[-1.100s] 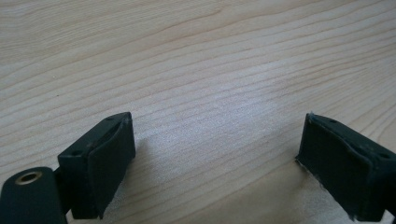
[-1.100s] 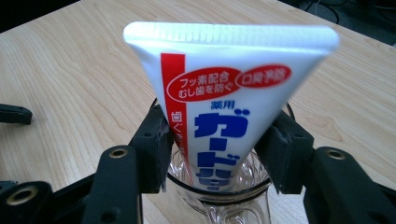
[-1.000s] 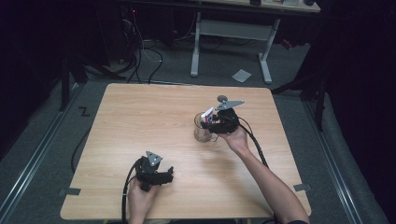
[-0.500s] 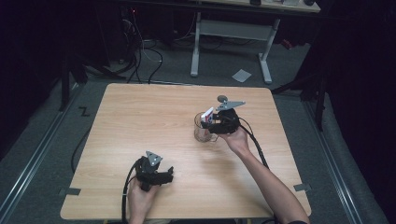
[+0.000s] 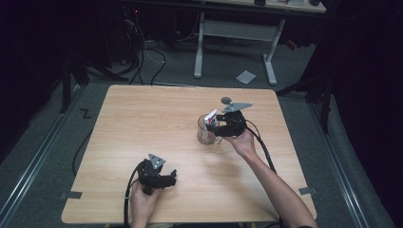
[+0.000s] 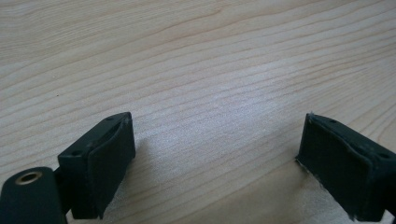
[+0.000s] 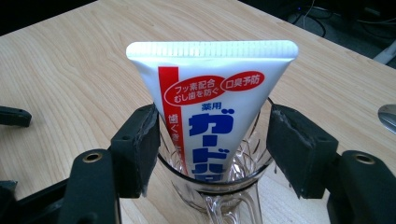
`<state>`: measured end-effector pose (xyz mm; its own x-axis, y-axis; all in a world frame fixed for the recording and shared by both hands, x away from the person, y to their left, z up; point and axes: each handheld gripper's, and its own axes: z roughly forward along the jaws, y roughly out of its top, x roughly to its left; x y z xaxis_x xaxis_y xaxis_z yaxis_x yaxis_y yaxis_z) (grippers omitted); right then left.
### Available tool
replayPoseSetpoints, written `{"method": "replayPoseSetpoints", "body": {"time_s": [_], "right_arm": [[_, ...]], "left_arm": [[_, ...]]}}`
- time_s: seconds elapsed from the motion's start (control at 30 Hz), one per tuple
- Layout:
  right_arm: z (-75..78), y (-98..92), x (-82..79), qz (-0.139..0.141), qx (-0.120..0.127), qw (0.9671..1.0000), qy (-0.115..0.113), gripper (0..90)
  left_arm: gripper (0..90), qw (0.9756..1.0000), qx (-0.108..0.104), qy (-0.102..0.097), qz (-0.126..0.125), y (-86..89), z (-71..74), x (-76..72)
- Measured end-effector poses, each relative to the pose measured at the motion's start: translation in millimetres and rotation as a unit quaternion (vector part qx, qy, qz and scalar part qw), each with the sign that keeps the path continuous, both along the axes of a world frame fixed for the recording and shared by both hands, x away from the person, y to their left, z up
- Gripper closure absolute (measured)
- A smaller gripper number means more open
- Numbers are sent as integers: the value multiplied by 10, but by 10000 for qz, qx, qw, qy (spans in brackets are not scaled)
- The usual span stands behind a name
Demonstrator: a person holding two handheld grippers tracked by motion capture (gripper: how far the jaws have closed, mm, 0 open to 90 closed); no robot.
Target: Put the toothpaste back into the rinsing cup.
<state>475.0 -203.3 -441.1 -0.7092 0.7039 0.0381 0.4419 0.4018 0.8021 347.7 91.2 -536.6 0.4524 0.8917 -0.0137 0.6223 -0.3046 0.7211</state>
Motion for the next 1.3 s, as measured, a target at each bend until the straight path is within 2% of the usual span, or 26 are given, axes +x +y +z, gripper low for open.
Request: {"method": "replayPoseSetpoints", "body": {"time_s": [1.13,1.3], "right_arm": [[212,-327,-154,-167,73,9998,-119,357],[235,-412,-201,-246,153,9995,-152,372]], "left_arm": [[110,10000,-17,-9,5,-1,-2,0],[110,10000,-14,-9,5,-1,-2,0]]}}
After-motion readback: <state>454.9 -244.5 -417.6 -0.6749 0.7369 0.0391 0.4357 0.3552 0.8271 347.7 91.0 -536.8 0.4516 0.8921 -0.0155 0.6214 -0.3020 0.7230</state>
